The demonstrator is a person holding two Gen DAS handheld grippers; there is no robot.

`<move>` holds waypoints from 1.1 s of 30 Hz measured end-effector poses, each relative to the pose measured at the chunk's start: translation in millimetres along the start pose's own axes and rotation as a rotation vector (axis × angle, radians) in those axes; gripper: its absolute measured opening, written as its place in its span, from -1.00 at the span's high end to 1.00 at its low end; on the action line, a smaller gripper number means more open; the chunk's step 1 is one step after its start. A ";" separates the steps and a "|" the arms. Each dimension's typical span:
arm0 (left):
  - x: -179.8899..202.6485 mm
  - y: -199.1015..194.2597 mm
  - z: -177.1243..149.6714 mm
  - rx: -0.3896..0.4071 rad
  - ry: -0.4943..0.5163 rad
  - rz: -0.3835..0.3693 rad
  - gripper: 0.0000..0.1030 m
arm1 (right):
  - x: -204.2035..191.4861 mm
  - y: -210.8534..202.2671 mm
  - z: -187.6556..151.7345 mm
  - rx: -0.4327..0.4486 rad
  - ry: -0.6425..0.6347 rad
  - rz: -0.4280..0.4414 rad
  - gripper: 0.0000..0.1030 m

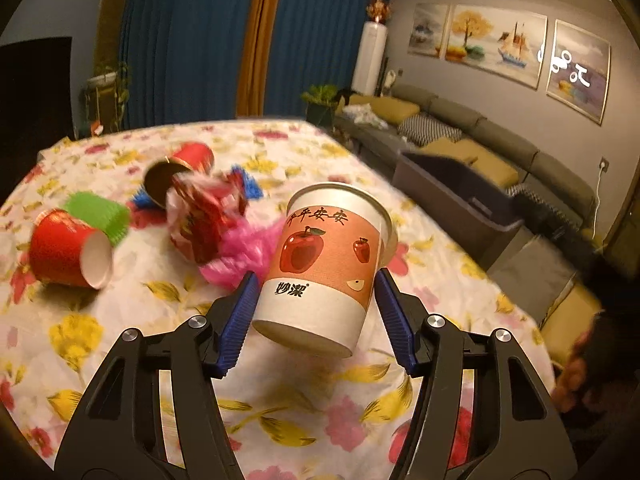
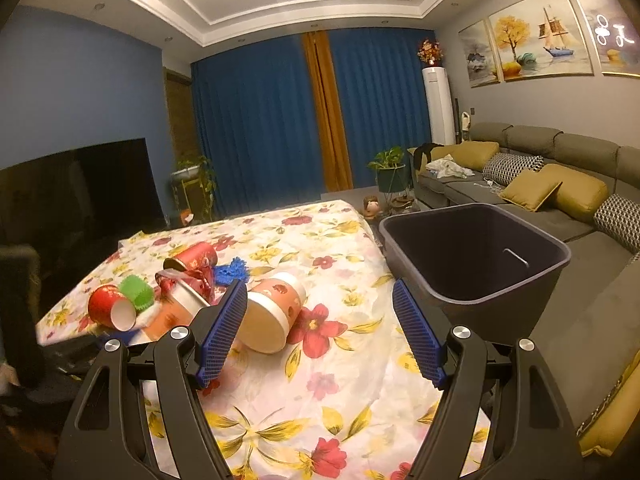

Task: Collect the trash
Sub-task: 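Grasp the apple-print paper cup with the left tool while the right tool grasps the orange paper cup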

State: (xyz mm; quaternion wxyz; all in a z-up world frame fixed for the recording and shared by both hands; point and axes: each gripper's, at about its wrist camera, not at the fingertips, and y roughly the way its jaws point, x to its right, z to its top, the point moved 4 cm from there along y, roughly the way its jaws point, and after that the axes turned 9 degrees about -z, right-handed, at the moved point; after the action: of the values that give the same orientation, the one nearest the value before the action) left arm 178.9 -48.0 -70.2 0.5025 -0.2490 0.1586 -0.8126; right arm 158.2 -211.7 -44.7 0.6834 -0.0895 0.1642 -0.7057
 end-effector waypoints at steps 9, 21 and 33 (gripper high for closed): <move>-25.8 -38.3 30.1 0.133 -0.053 0.072 -0.14 | -34.6 34.5 -5.5 -0.057 -0.096 0.011 -0.42; -43.2 -48.2 44.0 0.182 -0.073 0.089 -0.14 | -67.0 83.2 -21.0 -0.163 -0.203 -0.002 -0.16; -48.9 -43.8 44.7 0.172 -0.090 0.077 -0.14 | -76.0 107.0 -24.8 -0.230 -0.242 -0.027 0.58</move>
State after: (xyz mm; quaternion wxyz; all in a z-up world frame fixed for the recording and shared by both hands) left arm 189.9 14.9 -23.0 0.5593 -0.2349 0.0752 -0.7914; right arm 253.3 -134.7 -98.2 0.6739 -0.2537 0.1590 -0.6754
